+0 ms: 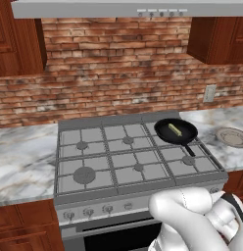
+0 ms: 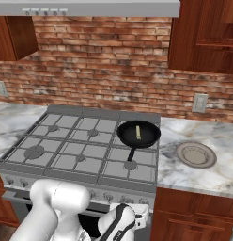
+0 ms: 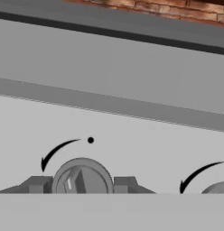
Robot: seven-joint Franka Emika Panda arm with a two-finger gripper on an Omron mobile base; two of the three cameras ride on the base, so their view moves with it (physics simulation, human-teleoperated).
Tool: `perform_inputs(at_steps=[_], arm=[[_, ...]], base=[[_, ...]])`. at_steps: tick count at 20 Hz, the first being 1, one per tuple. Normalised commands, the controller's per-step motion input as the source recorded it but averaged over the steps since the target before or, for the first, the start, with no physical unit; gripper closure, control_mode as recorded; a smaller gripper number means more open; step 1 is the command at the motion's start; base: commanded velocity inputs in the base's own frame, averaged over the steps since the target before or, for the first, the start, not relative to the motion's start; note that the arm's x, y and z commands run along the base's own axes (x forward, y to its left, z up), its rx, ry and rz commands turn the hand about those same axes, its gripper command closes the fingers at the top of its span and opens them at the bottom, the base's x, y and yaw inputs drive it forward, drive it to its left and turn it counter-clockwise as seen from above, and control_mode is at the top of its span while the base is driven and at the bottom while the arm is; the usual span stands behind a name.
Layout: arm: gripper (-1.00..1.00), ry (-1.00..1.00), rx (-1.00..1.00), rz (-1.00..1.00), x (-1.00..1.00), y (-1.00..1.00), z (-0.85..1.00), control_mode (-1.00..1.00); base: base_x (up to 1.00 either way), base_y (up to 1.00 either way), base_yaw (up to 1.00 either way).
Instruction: Pick up the butter stick and place it in the pan. Then turn on the burner for the pan.
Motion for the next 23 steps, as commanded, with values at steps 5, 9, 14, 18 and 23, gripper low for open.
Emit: perform_inputs(at_steps=[5,9,14,18,23], arm=[[1.00,0.11,-0.24,0.00,0.17,0.00,0.00,-1.00],[1.00,0.02,-0.25,0.00,0.18,0.00,0.00,-1.00],[1.00,0.03,-0.26,0.00,0.21,0.00,0.00,-1.00],[1.00,0.03,-0.28,0.00,0.22,0.01,0.00,-1.00],[1.00,0.01,-0.33,0.00,0.14,0.05,0.00,-1.00]], base=[[0.00,0.00,0.00],[0.00,0.00,0.00],[0.00,0.00,0.00],[0.00,0.00,0.00],[0.00,0.00,0.00]])
